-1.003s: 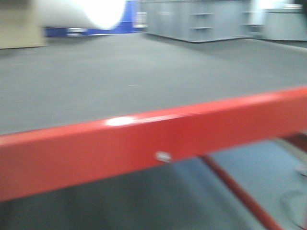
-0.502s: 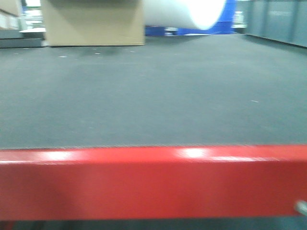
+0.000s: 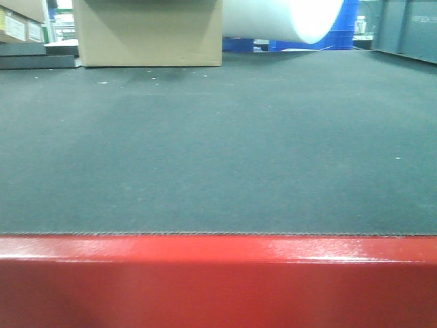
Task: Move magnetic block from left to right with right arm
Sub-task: 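Drive up to the second grey-topped table and stop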
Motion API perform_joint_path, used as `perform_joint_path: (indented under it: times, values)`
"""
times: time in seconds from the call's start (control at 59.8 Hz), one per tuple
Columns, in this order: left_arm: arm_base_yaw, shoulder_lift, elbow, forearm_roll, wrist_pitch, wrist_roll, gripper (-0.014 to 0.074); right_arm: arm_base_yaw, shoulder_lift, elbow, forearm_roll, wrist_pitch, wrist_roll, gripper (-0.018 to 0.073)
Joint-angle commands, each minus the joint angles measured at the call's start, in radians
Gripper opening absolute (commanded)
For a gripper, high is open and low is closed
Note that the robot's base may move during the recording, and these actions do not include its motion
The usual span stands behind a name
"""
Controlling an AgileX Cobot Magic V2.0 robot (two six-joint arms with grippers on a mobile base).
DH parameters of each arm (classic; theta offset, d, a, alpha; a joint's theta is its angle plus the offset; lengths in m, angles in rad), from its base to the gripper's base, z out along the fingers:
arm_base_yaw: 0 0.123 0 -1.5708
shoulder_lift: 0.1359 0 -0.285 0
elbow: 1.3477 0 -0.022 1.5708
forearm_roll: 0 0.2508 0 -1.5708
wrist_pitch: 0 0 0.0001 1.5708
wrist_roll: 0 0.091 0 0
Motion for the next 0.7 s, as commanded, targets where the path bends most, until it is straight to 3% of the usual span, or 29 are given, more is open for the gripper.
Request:
perform_joint_path:
  times: [0.0,0.686]
  values:
    - [-0.004,-0.01,0.009,0.001,-0.082,0.0,-0.0116,-0.001,0.022,-0.026,-0.02,-0.089,-0.008,0.018]
    - [-0.004,-0.01,0.009,0.001,-0.082,0.0,-0.0116,-0.001,0.022,-0.026,-0.02,-0.098,-0.008,0.018]
